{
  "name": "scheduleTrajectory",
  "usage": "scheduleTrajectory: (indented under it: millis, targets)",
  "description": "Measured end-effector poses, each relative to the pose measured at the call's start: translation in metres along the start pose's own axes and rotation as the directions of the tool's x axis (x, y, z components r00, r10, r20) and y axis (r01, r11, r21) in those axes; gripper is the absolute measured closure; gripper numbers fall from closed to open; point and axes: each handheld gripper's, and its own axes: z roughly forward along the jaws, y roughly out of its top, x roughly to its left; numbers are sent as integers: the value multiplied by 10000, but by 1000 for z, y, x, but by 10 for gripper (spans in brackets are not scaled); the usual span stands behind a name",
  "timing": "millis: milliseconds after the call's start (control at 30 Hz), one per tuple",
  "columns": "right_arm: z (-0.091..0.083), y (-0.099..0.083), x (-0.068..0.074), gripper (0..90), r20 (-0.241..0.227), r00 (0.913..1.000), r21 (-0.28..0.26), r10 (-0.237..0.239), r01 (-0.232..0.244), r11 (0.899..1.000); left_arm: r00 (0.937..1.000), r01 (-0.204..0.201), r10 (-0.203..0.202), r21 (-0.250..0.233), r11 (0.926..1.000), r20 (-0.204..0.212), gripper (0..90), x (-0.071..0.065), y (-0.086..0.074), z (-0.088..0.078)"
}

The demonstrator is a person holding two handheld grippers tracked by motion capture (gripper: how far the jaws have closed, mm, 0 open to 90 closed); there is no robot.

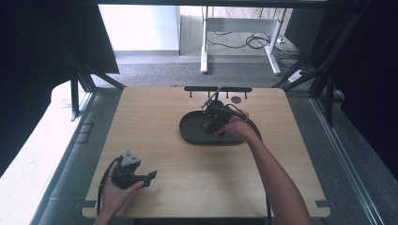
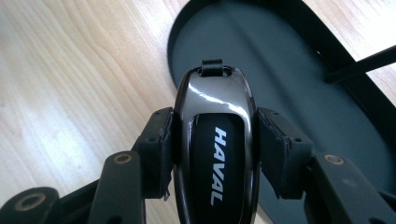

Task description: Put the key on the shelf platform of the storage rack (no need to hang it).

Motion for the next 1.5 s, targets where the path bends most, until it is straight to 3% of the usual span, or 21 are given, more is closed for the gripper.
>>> scheduleTrajectory:
  millis: [333, 733, 1000, 1133, 1500]
  targets:
    - [17, 1, -16, 493, 192, 9998, 157, 98, -101, 9998, 10000, 1, -1, 6, 10000, 26, 232, 0, 0, 1]
    - [38, 7, -30, 492, 124, 9983, 37, 568, -568, 9984, 9999, -26, 27, -46, 10000, 103, 231, -1, 0, 0]
    - [58, 8, -36, 492, 169, 9997, 242, 172, -176, 9996, 10000, 4, -3, -40, 10000, 76, 231, 1, 0, 0]
    - [59, 4, -36, 492, 258, 9991, 406, 331, -341, 9986, 9999, -12, 12, -33, 10000, 108, 231, 0, 0, 0]
    - [69, -5, -36, 491, 345, 9994, 611, -55, 34, 9981, 9999, -36, 37, -25, 10000, 103, 231, -1, 0, 1]
